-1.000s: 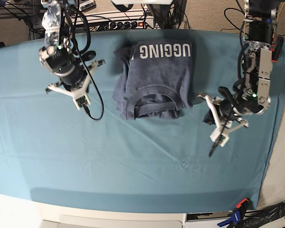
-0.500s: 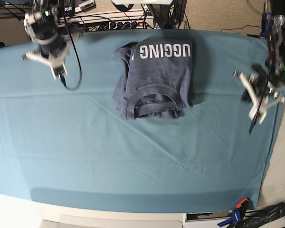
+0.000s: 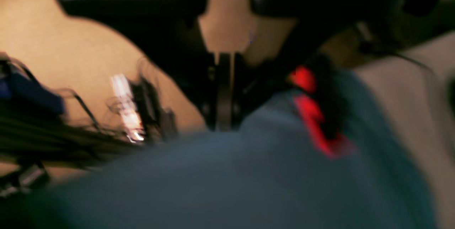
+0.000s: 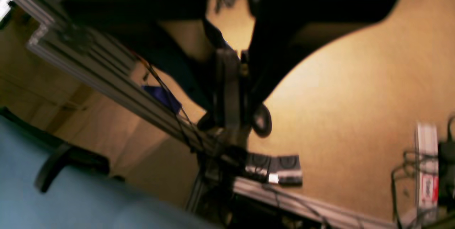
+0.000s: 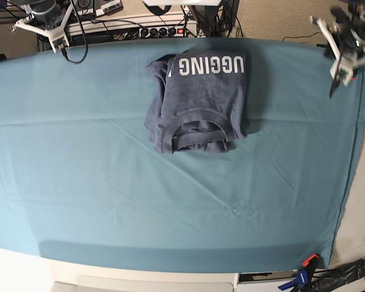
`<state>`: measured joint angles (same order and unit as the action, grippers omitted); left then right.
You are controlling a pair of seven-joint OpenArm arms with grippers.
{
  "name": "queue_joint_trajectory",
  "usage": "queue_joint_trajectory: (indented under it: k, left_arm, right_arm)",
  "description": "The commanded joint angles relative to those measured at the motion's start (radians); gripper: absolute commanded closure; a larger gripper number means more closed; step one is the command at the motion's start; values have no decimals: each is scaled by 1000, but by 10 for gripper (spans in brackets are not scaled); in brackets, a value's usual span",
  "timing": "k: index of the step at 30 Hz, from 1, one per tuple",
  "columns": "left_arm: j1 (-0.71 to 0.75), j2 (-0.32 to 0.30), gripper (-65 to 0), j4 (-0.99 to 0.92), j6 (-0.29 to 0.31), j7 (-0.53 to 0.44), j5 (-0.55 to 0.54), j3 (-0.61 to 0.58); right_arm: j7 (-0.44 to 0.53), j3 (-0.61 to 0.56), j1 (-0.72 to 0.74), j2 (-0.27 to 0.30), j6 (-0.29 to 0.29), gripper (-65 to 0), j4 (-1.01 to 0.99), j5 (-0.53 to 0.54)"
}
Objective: Fold the T-shirt properly
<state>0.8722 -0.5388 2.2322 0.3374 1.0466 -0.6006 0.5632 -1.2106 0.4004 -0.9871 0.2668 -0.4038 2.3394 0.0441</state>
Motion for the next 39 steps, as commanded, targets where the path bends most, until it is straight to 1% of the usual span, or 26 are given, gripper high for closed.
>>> queue_joint_trajectory:
  k: [1, 4, 7, 8, 11, 14, 16, 20, 25, 29, 32, 34, 37, 39]
  left_arm:
    - [40, 4, 0, 11, 0, -6, -11, 6]
    - [129, 37, 0, 11, 5, -7, -37, 2]
    - [195, 71, 0, 11, 50, -7, -87, 1]
    - [213, 82, 0, 11, 57, -7, -98, 1]
    - [260, 101, 0, 6, 56, -8, -102, -14]
    - [288, 107, 0, -26, 57, -23, -87, -56]
    - [291, 107, 0, -70, 56, -52, -61, -103]
    - [278, 106, 0, -188, 47, -194, 32, -214]
    - [181, 107, 0, -378, -2, -220, 121, -359]
    - [76, 109, 0, -574, -34, -289, 187, -462]
    - [-21, 113, 0, -745, -35, -328, 214, -525]
    - [-94, 113, 0, -867, -35, -373, 242, -561]
    - [-212, 129, 0, -1064, -35, -455, 285, -594]
    - [-292, 140, 0, -1196, -34, -508, 287, -613]
  right_arm:
    - [3, 7, -27, 5, 5, 0, 17, -6]
    - [3, 7, -65, 5, 5, 0, 17, 24]
    - [10, 7, -86, 5, 4, 0, 17, 63]
    - [10, 7, -85, 5, 4, 0, 17, 64]
    - [40, 7, -85, 11, 4, 0, 4, 65]
    - [49, 7, -74, 28, 4, 0, -123, 70]
    - [66, 7, -56, 44, 5, 0, -230, 72]
    - [92, 6, 27, 49, 5, 0, -463, 81]
    - [111, 6, 165, 49, 5, 0, -763, 143]
    - [150, 6, 279, 49, 3, 0, -991, 220]
    - [195, 6, 366, 49, 1, 0, -1150, 229]
    - [280, 6, 424, 48, 1, 0, -1251, 229]
    - [458, 6, 520, 35, 1, 0, -1417, 228]
    - [550, 6, 587, 21, 0, 0, -1533, 223]
